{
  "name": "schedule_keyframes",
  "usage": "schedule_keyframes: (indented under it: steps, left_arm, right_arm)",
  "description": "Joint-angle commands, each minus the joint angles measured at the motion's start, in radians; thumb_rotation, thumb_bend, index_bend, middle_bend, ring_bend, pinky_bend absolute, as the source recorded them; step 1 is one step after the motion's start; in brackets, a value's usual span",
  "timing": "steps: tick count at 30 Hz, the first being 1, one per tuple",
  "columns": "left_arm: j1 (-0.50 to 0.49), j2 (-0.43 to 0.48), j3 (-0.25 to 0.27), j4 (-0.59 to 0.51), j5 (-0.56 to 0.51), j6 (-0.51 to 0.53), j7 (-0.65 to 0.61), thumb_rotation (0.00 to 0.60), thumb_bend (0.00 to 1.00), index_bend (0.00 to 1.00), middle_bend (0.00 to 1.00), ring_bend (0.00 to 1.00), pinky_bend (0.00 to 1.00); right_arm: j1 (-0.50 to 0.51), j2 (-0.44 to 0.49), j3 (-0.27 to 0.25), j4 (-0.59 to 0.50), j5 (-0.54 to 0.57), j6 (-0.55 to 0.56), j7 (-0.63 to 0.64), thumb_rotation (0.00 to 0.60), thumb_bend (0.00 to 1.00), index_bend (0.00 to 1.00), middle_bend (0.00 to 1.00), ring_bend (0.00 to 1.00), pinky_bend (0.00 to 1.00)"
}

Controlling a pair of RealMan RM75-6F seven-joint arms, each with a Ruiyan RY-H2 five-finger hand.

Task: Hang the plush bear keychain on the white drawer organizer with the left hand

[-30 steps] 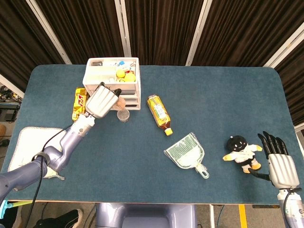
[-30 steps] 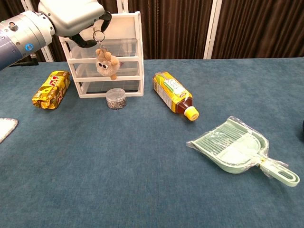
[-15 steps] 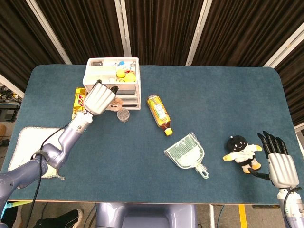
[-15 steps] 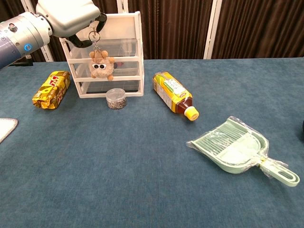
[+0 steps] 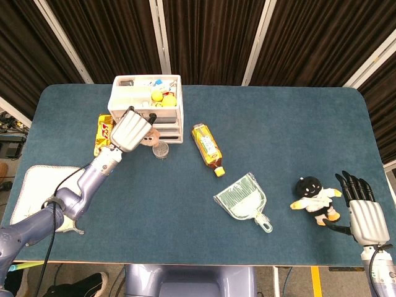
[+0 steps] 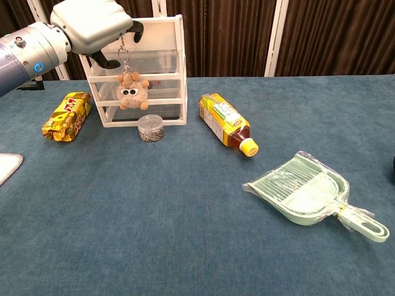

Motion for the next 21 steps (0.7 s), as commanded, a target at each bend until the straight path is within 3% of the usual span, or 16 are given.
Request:
schedule_keyframes:
  steps: [1, 7, 12, 17, 21]
  left_arm:
    - [0.001, 0.004, -0.001, -0.006, -0.002, 0.004, 0.002, 0.6, 0.15, 0.26, 0.93, 0.86, 0.76]
    - [0.006, 0.027, -0.012, -0.047, -0.007, 0.024, 0.009, 0.6, 0.15, 0.24, 0.93, 0.86, 0.76]
    - [0.028, 0.07, -0.025, -0.152, -0.006, 0.08, -0.009, 0.6, 0.15, 0.25, 0.92, 0.85, 0.76]
    - [0.105, 0.146, -0.025, -0.346, -0.033, 0.142, -0.055, 0.6, 0.15, 0.3, 0.91, 0.84, 0.74]
    - [0.217, 0.238, 0.011, -0.553, -0.07, 0.206, -0.053, 0.6, 0.15, 0.34, 0.86, 0.81, 0.68]
  right_arm:
    - [-0.001, 0.0, 0.0, -0.001, -0.001, 0.002, 0.001, 0.6, 0.05, 0.01, 0.0, 0.0, 0.0]
    - [-0.002, 0.001, -0.001, 0.0, -0.002, 0.004, 0.001, 0.6, 0.05, 0.01, 0.0, 0.0, 0.0]
    - [-0.001, 0.0, 0.0, 0.005, -0.004, 0.005, 0.0, 0.6, 0.05, 0.01, 0.0, 0.0, 0.0]
    - [-0.001, -0.001, 0.0, 0.012, 0.005, -0.002, 0.002, 0.6, 0.06, 0.01, 0.0, 0.0, 0.0]
    - [0.0, 0.006, -0.005, 0.009, 0.003, -0.011, 0.011, 0.6, 0.06, 0.01, 0.0, 0.0, 0.0]
